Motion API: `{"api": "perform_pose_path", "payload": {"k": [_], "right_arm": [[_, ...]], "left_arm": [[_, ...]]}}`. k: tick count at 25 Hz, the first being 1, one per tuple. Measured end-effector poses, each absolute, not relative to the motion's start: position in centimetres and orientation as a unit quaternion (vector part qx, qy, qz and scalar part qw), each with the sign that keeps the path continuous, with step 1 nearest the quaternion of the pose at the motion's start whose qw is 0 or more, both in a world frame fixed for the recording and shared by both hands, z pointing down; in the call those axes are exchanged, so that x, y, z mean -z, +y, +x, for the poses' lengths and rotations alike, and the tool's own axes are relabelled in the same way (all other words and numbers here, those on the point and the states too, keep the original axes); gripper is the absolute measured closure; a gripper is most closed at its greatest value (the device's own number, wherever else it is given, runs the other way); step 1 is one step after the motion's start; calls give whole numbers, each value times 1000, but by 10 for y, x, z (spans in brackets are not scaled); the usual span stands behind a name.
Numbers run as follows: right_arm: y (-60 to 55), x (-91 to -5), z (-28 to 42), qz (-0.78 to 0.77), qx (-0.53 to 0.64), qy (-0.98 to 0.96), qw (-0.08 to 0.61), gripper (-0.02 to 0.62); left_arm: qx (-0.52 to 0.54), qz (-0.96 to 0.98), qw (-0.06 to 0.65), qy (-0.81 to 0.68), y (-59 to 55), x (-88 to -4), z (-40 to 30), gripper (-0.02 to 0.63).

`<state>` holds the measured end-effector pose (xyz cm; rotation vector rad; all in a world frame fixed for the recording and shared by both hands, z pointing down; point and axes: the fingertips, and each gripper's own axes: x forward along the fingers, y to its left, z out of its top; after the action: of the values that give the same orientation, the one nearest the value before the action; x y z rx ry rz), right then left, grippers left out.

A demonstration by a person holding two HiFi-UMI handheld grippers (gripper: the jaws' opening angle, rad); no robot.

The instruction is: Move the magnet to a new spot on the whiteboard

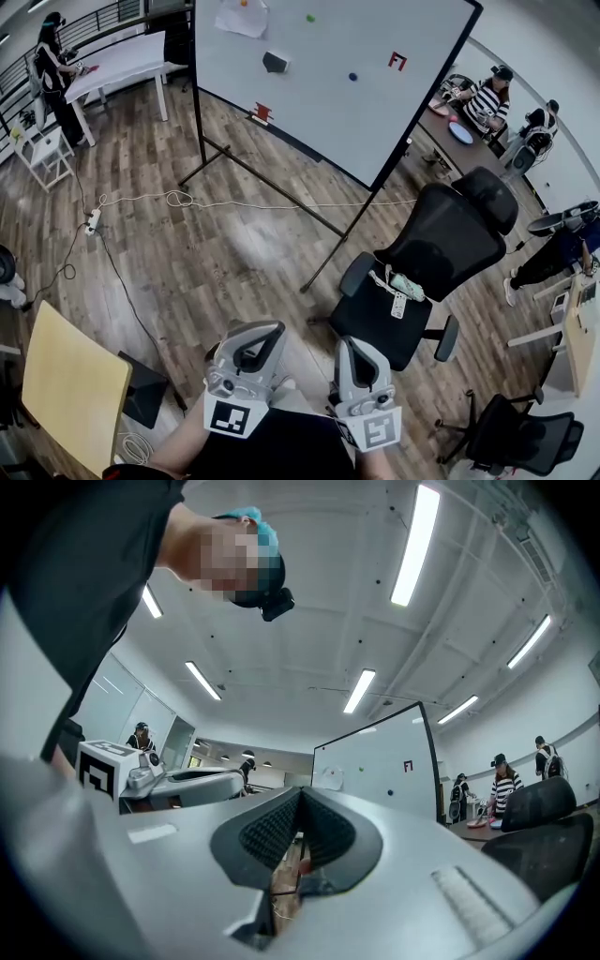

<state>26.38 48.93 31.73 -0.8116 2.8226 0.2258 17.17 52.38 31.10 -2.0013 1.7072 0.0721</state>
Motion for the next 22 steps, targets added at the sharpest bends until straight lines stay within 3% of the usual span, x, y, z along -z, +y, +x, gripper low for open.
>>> {"api": "perform_pose_path", "payload": {"k": [22], "right_arm": [[461,-325,213,-294,-161,938,89,595]], "left_arm": [[-22,-735,244,632,490,-329,117,606]]}}
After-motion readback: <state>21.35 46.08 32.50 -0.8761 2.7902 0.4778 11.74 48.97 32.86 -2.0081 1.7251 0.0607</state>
